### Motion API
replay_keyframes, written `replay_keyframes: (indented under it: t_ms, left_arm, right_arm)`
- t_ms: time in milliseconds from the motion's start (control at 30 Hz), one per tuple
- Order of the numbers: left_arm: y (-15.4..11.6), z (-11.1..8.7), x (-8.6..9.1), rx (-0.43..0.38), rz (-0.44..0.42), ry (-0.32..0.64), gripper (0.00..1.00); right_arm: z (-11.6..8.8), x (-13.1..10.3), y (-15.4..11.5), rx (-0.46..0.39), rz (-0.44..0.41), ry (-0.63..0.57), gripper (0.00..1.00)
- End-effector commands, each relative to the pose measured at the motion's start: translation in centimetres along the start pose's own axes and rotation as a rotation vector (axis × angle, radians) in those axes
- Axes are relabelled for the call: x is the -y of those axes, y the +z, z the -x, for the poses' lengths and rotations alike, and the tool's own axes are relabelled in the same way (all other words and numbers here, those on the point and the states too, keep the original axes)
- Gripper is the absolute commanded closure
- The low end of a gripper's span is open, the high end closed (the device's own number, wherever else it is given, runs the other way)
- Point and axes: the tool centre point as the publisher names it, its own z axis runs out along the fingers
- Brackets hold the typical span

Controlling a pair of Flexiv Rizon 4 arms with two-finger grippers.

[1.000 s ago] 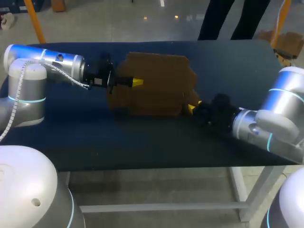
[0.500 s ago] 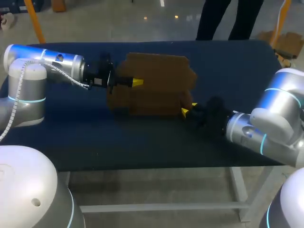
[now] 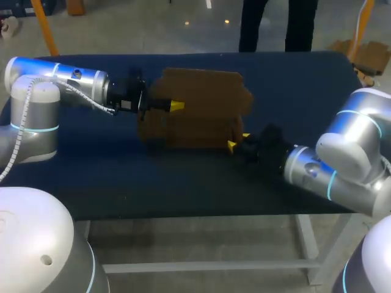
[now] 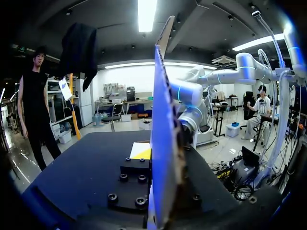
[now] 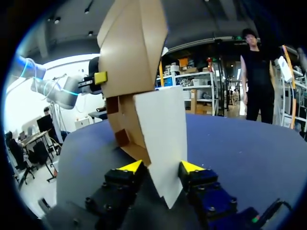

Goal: Assemble the packaging by folding the flat box into shape, placing the metal phone stand inside, and closing the box properly

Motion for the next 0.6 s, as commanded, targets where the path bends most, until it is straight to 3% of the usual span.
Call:
replay_keyframes:
  t_ms: [33, 300, 400, 500, 600]
  left_arm:
    - [0.2, -0.1, -0.3, -0.002, 0.000, 0.001, 1.00]
    - [0.2, -0.1, -0.3, -0.002, 0.000, 0.001, 1.00]
    - [0.2, -0.1, -0.3, -0.002, 0.000, 0.001, 1.00]
    - [0.2, -0.1, -0.3, -0.002, 0.000, 0.001, 1.00]
    - [0.2, -0.1, -0.3, -0.002, 0.000, 0.001, 1.00]
  right_arm:
    - [-1.2, 0.4, 0.3, 0.053, 0.003, 0.004, 0.49]
    - [-2.2, 0.0, 1.1, 0.051, 0.001, 0.010, 0.47]
    - [-2.6, -0.2, 1.6, 0.046, 0.002, 0.008, 0.41]
    - [-2.8, -0.3, 1.9, 0.046, 0.000, 0.010, 0.27]
    - [-3.0, -0.4, 1.8, 0.058, -0.002, 0.012, 0.26]
